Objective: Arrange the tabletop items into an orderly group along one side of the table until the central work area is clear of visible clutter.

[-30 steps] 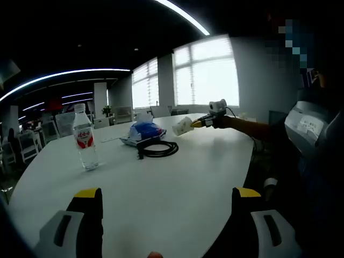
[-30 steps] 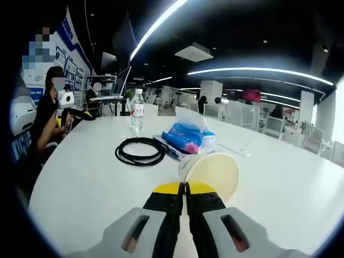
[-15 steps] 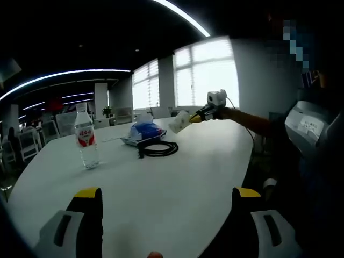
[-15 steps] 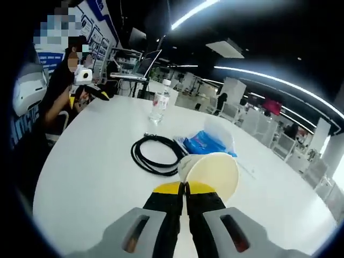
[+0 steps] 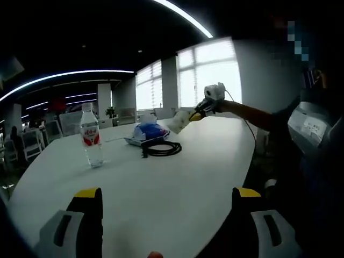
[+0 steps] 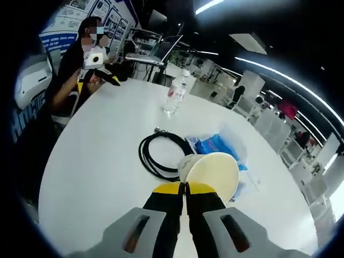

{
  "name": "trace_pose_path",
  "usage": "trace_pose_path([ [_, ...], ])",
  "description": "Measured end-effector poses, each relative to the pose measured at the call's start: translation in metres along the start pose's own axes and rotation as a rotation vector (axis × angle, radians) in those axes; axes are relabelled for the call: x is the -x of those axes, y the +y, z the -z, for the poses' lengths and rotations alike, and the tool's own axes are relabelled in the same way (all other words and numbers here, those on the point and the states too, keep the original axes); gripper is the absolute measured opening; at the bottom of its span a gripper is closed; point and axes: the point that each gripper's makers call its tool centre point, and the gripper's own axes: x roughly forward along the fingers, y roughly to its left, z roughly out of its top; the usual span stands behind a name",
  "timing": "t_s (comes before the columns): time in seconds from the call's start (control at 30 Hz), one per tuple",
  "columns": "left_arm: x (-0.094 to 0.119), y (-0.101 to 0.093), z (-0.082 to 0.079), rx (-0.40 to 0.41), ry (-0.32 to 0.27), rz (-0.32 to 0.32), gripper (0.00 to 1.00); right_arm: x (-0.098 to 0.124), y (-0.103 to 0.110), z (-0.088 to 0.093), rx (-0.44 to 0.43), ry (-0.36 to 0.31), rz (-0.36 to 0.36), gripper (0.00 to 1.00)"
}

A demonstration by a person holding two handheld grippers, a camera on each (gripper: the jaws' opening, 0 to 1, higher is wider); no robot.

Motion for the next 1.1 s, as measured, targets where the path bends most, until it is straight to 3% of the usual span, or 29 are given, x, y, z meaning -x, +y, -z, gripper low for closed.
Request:
trace_pose_path([
  [0.07,0.000,0.000,0.000,-0.002,0.005,0.000,1.00,-0.004,0.003,-0.006,0.046,0.035,-0.032,0.00],
  [0.17,0.001,0.001,0.003,-0.009,0.018,-0.003,1.00,-0.010,0.004,-0.024,0.062,0.028,-0.048,0.00],
  [0.5,0.003,0.004,0.005,-0.006,0.020,-0.003,1.00,-0.030,0.005,-0.052,0.210,0.132,-0.129,0.00],
  [0.6,0.003,0.006,0.006,-0.005,0.024,-0.005,1.00,-0.036,0.004,-0.062,0.222,0.135,-0.144,0.00],
  [1.1,0.002,0.007,0.003,-0.007,0.007,0.009,1.00,-0.057,0.007,-0.086,0.329,0.205,-0.203,0.00],
])
